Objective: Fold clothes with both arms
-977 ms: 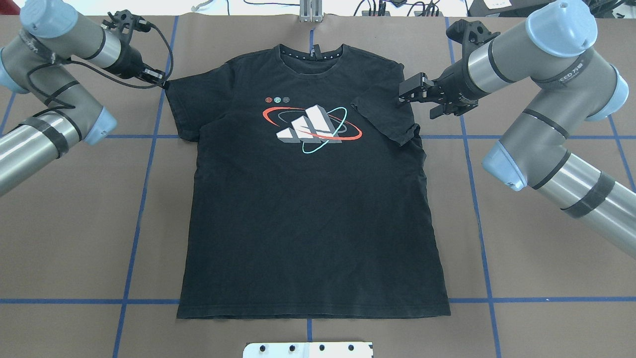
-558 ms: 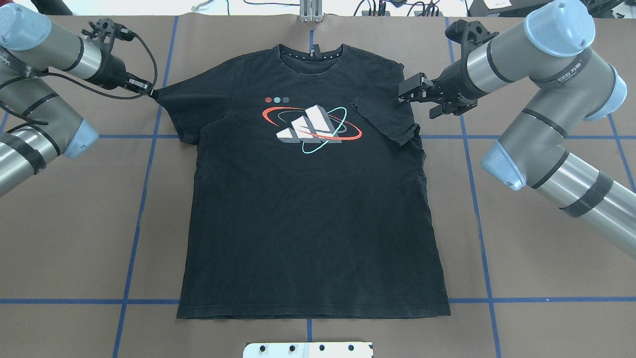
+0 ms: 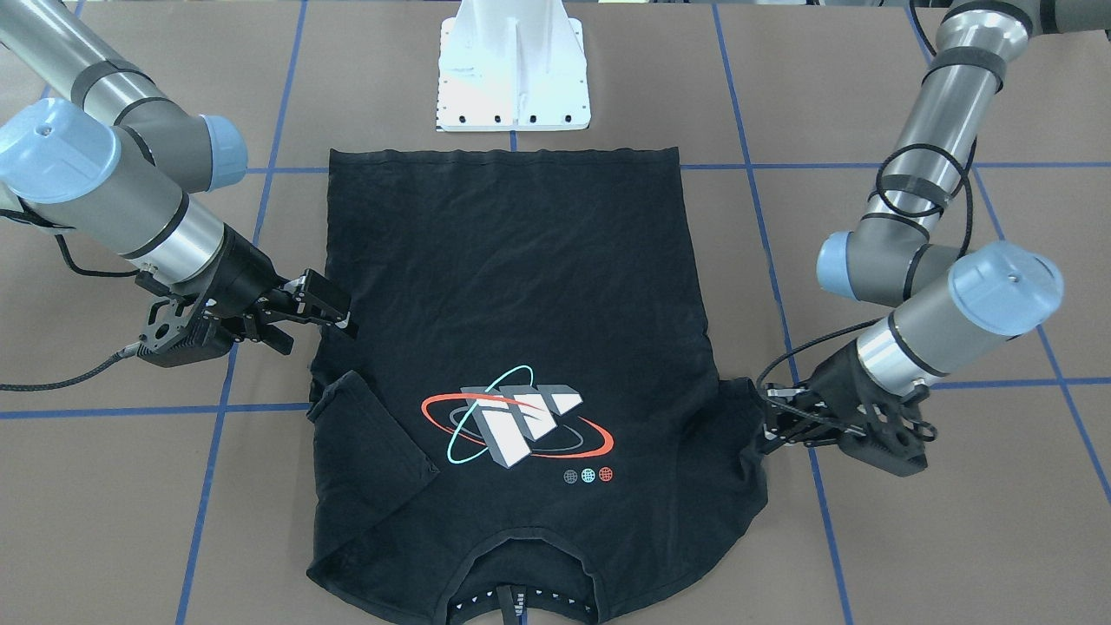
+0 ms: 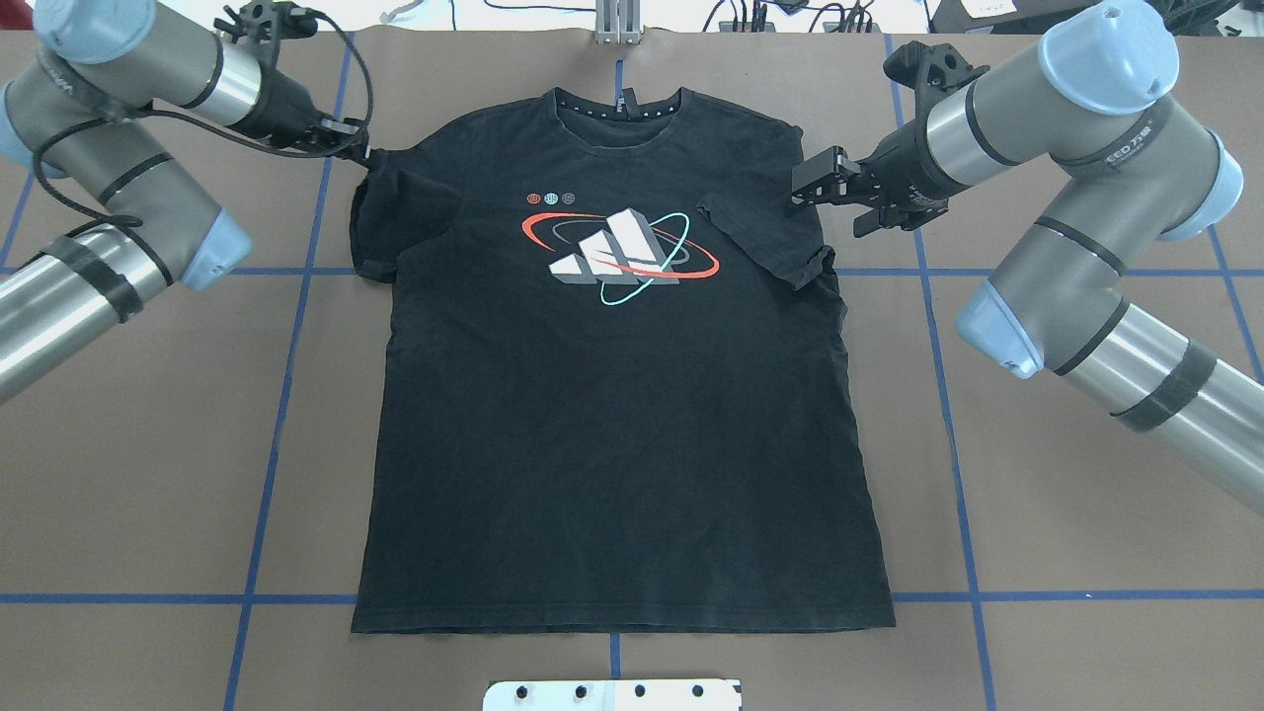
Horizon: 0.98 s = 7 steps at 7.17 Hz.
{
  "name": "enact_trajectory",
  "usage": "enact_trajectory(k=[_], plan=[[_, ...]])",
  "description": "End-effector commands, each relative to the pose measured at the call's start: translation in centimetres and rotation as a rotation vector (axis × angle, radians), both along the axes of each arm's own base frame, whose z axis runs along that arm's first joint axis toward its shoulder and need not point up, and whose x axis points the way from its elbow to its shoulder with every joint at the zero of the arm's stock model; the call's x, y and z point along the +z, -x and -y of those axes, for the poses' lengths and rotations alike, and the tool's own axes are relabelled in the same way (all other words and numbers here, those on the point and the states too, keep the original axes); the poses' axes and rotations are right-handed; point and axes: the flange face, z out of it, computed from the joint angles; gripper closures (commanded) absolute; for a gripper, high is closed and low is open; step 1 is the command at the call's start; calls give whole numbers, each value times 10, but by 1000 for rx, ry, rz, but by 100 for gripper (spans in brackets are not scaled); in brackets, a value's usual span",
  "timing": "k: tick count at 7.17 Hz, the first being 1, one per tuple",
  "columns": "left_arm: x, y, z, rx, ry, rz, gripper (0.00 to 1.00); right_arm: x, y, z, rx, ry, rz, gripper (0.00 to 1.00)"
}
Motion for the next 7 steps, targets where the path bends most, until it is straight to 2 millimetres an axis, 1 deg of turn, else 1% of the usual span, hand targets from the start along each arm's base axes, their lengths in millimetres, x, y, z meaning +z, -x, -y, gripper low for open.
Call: enact_trajectory(k=[1, 2, 3, 4, 5, 6, 7], plan=[[-63, -60, -10, -47, 66, -60, 100, 3, 1, 2, 1, 5, -5, 0], [-67, -81, -15, -92, 48, -45, 100, 4, 2, 2, 1, 6, -6, 0], [-71, -94, -3, -119, 49, -28, 100, 4, 2, 3, 1, 7, -7, 0], [-70, -105, 1, -150, 46, -11, 100, 4, 3, 2, 0, 9, -8, 0], [-66, -111, 2, -159, 47, -1, 100, 4, 3, 2, -1, 9, -8, 0], [-71, -113, 8, -180, 41, 4, 100, 5, 3, 2, -1, 10, -9, 0], [-75, -114, 7, -179, 36, -2, 12, 7, 4, 3, -2, 14, -11, 0]])
